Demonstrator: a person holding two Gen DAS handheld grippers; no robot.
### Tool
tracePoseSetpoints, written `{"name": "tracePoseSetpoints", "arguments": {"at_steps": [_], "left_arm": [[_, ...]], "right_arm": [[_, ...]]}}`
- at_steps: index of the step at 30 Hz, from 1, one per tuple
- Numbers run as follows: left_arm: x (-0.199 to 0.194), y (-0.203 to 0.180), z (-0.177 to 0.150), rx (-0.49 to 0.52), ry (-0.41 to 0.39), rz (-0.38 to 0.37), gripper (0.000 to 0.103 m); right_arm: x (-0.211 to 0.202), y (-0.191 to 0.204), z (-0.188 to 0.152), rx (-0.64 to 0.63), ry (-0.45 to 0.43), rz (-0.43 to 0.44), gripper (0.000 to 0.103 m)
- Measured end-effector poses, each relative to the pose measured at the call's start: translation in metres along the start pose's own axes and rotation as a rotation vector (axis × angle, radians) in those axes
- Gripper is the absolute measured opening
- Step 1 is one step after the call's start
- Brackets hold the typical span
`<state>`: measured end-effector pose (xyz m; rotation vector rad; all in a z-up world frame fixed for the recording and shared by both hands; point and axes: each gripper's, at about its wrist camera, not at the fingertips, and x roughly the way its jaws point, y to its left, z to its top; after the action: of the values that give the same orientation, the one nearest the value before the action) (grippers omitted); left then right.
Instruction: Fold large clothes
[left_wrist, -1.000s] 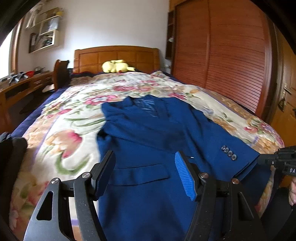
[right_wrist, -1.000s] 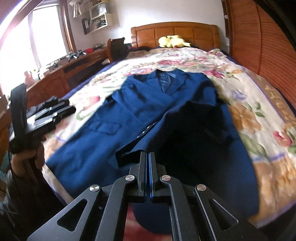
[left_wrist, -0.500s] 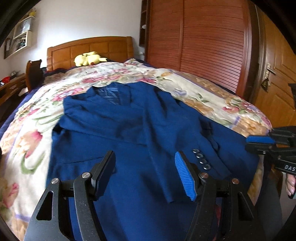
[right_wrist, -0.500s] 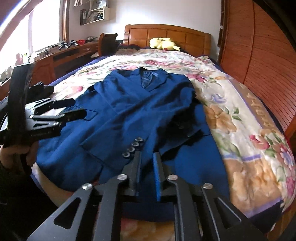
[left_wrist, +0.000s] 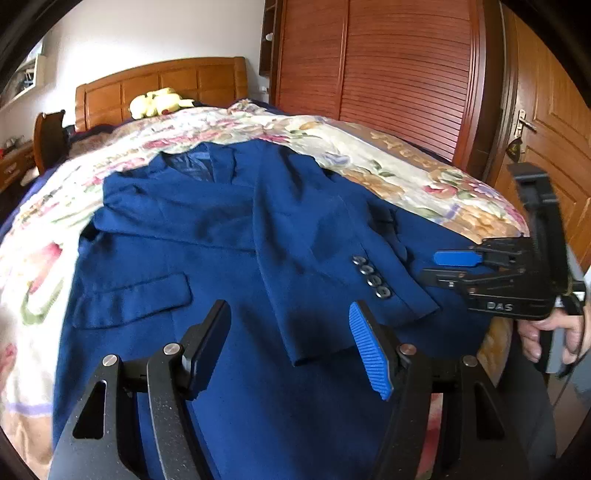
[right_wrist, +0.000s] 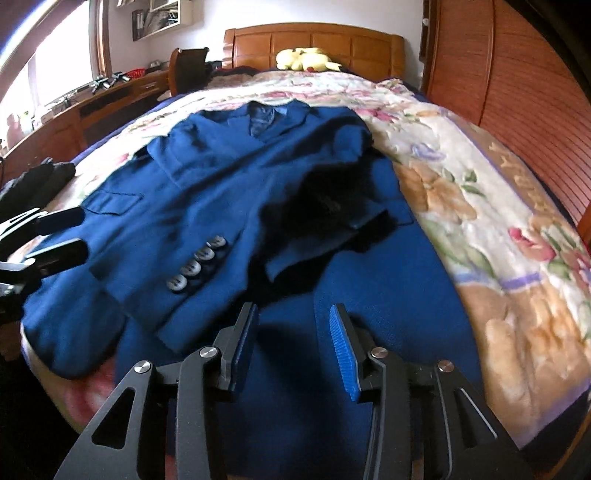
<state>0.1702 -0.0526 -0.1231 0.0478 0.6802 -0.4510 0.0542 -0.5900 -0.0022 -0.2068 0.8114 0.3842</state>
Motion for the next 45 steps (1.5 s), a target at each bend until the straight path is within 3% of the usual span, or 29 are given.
{"name": "tracePoseSetpoints", "arguments": {"at_steps": [3,5,10,17,18,19,20,21,30,34,38,45], "left_arm": [[0.002,0.000,-0.004,-0.013,0.011,-0.033,0.067],[0.003,-0.001,-0.006,-0.018,0.017,-0.049,0.057],[0.007,-0.007,-0.014,-0.029,0.044,-0.044,0.046],[0.013,-0.015,-0.020,-0.025,0.082,-0.007,0.041],[0.014,-0.015,-0.020,-0.030,0.085,-0.010,0.035],[0.015,-0.015,-0.019,-0.036,0.092,-0.016,0.018],[0.015,-0.016,-0.017,-0.031,0.099,-0.017,0.010],[0.013,-0.018,-0.014,-0.020,0.094,-0.011,0.008],[-0.034,0.009,0.027,-0.007,-0.009,0.063,0.003],[-0.051,0.034,0.050,-0.001,-0.038,0.146,0.003],[-0.046,0.058,0.061,0.008,-0.006,0.228,0.003],[-0.038,0.074,0.060,0.002,0.018,0.261,0.003]], "right_arm": [[0.005,-0.002,-0.002,0.001,-0.010,0.012,0.042],[0.008,-0.004,-0.004,-0.002,-0.015,0.020,0.042],[0.013,-0.006,-0.010,0.002,-0.046,0.025,0.043],[0.015,-0.007,-0.019,0.003,-0.083,0.035,0.043],[0.015,-0.008,-0.020,0.012,-0.088,0.042,0.043],[0.015,-0.010,-0.021,0.018,-0.094,0.049,0.044],[0.014,-0.010,-0.022,0.020,-0.097,0.052,0.044],[0.014,-0.010,-0.022,0.021,-0.099,0.052,0.044],[0.013,-0.009,-0.024,0.025,-0.109,0.055,0.044],[0.014,-0.008,-0.025,0.029,-0.111,0.057,0.044],[0.014,-0.008,-0.024,0.029,-0.111,0.057,0.044],[0.014,-0.007,-0.024,0.033,-0.111,0.059,0.044]]}}
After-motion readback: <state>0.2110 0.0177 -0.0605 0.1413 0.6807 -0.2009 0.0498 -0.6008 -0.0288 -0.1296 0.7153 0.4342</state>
